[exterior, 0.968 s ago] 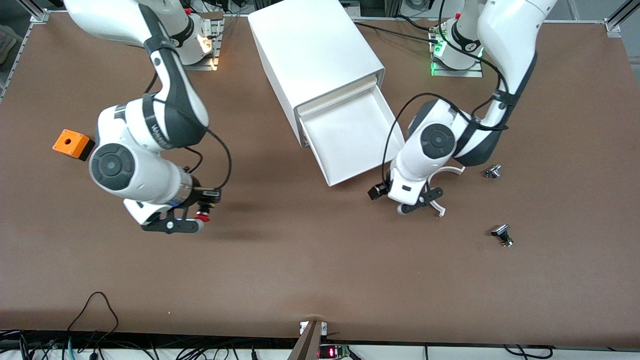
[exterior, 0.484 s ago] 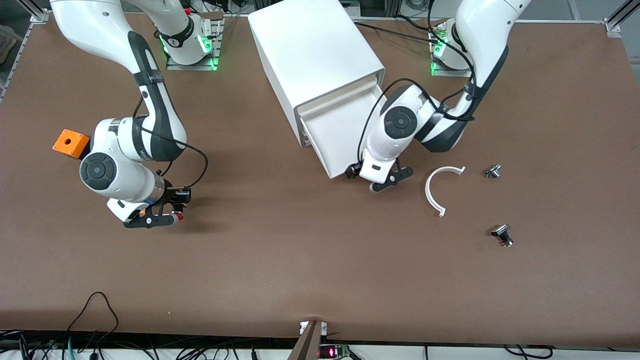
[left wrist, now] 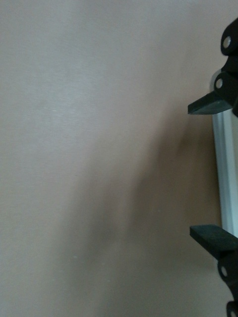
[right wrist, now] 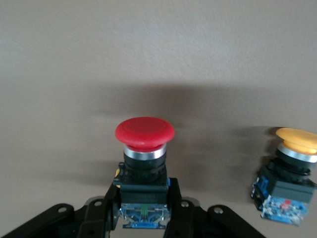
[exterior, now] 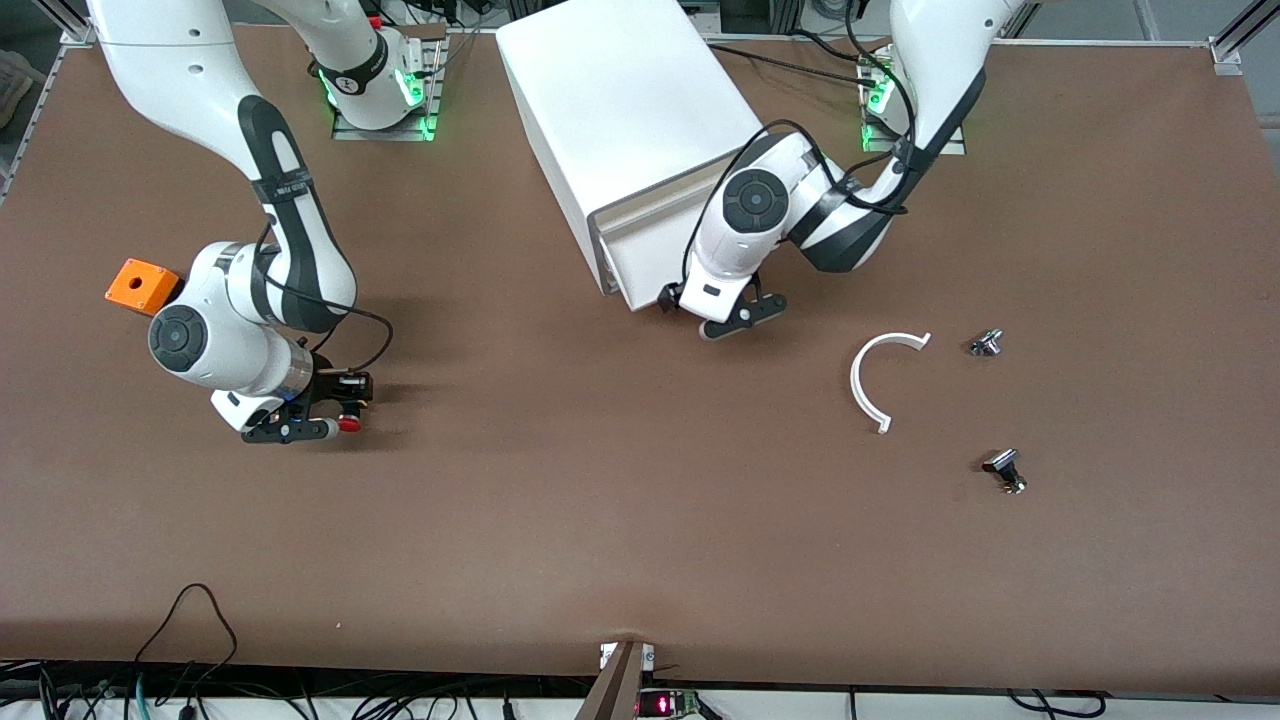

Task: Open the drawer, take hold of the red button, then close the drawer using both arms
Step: 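Push the drawer closed with the left gripper while the right gripper lowers, then set the red button beside the yellow button and open the right gripper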

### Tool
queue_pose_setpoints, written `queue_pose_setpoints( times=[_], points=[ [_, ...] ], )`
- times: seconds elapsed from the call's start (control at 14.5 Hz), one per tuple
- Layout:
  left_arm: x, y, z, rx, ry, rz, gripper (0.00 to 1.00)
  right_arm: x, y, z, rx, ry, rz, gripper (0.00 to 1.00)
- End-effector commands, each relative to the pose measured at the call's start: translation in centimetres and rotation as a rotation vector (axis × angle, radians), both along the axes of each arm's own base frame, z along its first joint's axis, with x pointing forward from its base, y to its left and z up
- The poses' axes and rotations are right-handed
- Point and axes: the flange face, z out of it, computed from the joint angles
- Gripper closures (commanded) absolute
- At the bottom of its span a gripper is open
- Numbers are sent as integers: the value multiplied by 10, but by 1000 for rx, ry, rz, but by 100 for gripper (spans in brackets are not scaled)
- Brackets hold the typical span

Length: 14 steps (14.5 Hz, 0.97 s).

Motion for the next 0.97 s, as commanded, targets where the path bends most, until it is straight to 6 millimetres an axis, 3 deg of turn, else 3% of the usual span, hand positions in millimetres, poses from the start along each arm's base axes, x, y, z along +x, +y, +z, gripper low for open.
queue_pose_setpoints(
  times=[0.0, 0.14, 0.21, 0.28, 0.35, 0.41, 0.48, 0.9],
  points=[
    [-23, -6, 5, 47, 14, -37, 2, -2, -6, -17, 15, -4, 3, 100],
    [-34, -11, 6, 59, 42, -56, 2, -3, -8, -22, 20, 3, -10, 100],
    [-38, -13, 5, 66, 54, -63, 2, -3, -10, -25, 26, 2, -24, 90],
    [-40, -14, 5, 68, 59, -66, 2, -2, -9, -26, 27, 2, -33, 72],
    [-46, -18, 6, 72, 71, -78, 2, 0, -9, -24, 27, -3, -37, 37],
    [-50, -21, 5, 70, 92, -78, 2, 2, -8, -17, 31, -8, -39, 11],
    [-54, -24, 5, 58, 118, -66, 2, 5, -7, -5, 38, -26, -38, 0],
    [-69, -35, 2, 35, 185, -56, 1, 11, -10, 99, 45, -99, 17, 0]
  ],
)
